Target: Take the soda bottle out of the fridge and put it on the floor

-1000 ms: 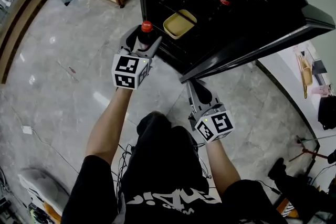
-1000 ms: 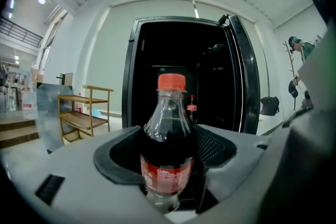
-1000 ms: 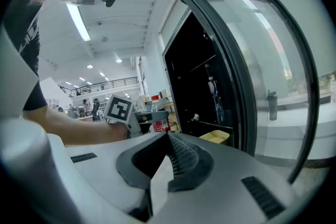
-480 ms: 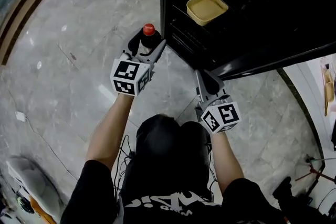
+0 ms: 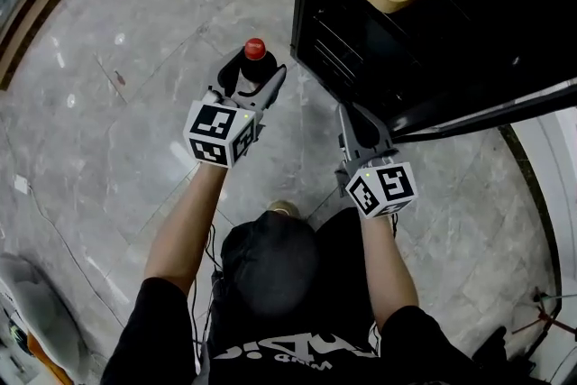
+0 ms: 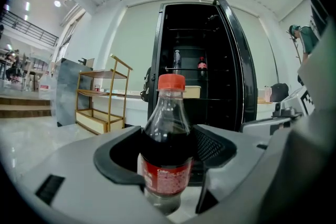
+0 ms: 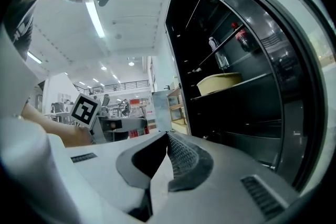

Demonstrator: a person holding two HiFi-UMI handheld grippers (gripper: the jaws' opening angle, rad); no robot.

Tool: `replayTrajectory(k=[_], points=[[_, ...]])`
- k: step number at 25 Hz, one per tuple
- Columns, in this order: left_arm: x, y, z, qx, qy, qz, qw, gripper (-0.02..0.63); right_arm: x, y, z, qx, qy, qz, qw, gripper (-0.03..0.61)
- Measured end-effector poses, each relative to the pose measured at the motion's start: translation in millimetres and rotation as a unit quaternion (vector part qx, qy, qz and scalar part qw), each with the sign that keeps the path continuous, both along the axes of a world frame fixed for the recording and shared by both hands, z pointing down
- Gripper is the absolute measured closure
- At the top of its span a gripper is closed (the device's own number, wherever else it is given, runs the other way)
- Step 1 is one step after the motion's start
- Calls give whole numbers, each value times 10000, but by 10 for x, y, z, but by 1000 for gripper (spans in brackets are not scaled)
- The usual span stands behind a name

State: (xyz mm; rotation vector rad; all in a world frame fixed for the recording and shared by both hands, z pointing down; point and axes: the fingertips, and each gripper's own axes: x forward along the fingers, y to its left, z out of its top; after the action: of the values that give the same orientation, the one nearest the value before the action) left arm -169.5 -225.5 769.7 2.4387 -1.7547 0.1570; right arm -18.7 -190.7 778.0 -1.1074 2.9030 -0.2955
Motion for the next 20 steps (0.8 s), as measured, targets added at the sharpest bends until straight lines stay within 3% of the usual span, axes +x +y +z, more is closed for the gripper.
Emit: replayTrajectory(k=[12, 20], points=[[-103, 332, 787, -248, -71, -189, 9995, 304, -149, 139, 706, 88, -24, -18, 10000, 555], [-169, 461, 1323, -370, -70, -330, 9987, 304, -167, 233, 755, 88, -120, -170, 9997, 555]])
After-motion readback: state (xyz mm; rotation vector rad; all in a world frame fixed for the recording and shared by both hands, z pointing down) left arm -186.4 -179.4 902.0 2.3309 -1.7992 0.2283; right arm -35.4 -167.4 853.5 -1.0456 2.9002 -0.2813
